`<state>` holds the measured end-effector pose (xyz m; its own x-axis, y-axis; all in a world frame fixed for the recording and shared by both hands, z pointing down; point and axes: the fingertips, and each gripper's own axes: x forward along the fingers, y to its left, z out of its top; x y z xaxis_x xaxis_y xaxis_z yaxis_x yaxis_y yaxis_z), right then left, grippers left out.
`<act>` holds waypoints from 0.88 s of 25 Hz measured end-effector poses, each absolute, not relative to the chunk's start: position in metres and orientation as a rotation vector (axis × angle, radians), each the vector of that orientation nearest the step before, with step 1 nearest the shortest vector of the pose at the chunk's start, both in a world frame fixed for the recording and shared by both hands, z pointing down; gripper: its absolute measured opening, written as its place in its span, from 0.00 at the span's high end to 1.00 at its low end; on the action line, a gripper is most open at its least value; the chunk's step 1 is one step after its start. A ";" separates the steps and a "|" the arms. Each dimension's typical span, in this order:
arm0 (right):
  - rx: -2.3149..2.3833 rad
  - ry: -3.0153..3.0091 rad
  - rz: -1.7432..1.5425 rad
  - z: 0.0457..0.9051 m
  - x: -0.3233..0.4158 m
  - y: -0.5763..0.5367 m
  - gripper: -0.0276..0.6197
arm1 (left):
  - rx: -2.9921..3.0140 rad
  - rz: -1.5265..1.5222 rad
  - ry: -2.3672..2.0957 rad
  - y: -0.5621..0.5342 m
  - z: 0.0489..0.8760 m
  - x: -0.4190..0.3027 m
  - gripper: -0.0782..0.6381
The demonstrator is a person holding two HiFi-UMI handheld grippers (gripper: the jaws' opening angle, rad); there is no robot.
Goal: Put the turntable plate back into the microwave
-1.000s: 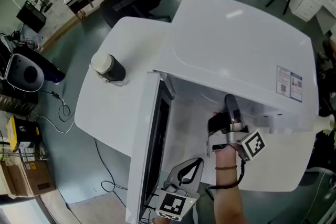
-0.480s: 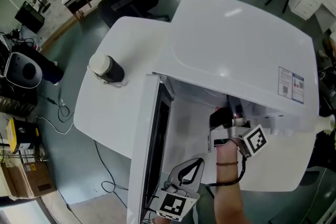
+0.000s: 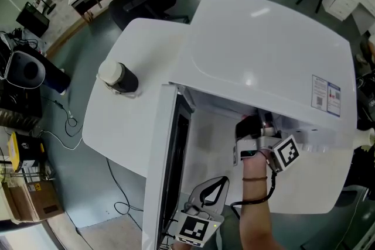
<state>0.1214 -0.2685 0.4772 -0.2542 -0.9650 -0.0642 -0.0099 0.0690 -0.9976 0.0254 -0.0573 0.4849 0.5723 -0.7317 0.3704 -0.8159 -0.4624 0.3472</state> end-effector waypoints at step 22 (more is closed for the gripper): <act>-1.095 1.404 -1.329 0.479 0.128 -0.282 0.88 | 2.337 0.245 -1.225 -0.060 0.489 0.025 0.89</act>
